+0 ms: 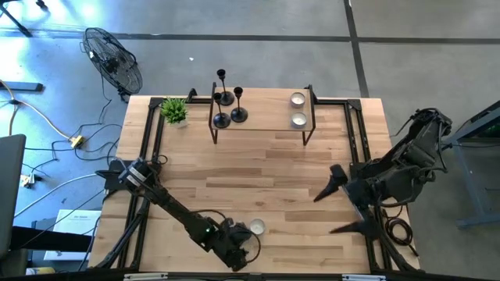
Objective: Pick & Place candle stick holders
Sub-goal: Put the red patterned scented candle on the shelf
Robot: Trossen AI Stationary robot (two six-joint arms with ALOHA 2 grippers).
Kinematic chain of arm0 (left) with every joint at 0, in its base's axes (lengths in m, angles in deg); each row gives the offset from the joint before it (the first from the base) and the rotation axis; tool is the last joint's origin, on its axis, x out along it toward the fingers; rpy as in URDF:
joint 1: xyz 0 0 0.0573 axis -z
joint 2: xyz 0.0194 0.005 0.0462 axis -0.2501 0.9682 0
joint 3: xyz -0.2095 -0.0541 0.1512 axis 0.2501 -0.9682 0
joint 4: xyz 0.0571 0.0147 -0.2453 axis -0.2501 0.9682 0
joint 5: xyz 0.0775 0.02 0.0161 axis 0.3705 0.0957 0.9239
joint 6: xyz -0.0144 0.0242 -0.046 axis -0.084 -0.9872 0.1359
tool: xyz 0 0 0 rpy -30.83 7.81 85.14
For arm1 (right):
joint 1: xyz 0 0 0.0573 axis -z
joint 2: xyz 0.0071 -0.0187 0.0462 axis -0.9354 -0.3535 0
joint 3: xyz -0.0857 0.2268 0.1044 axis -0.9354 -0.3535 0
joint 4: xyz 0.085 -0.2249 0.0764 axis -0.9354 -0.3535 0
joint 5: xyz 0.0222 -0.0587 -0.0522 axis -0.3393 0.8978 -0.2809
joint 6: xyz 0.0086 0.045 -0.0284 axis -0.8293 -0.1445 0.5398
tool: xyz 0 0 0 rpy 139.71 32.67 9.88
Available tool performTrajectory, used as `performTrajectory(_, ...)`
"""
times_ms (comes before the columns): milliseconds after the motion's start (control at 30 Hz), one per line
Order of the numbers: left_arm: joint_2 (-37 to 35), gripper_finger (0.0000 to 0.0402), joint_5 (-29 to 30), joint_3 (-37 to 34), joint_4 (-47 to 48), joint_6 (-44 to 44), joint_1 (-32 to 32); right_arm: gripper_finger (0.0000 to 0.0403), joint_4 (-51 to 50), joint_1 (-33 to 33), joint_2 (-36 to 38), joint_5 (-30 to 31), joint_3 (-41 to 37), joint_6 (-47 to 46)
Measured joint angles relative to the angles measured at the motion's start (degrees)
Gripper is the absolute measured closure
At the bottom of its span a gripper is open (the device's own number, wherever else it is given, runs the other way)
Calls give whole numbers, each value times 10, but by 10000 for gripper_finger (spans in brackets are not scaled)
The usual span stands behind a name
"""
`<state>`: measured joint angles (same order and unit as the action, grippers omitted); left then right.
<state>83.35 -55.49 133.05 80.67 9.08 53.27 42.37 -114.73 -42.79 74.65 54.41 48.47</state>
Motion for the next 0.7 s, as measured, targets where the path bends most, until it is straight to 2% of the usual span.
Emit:
performTrajectory(67, -16, 163, -41, -1, 7, 19, 2, 5, 14, 0, -6, -24, 0, 2)
performTrajectory(133, -42, 163, -56, -2, 20, 25, 5, 6, 26, 0, -15, -32, 0, 12)
performTrajectory(333, -145, 163, -75, -1, 114, 54, 2, 5, 34, 1, -44, 19, 0, 46)
performTrajectory(433, -203, 163, -76, -1, 145, 67, 4, 6, 31, 2, -55, 76, 0, 47)
performTrajectory(533, -255, 163, -72, -1, 160, 38, 3, 5, 24, 1, -62, 134, 0, 26)
performTrajectory(600, -287, 163, -59, -1, 162, 4, 2, 4, 13, -4, -63, 179, 0, -14)
performTrajectory(700, -342, 163, -1, -1, 154, -69, 2, 4, -30, -9, -67, 267, 0, -111)
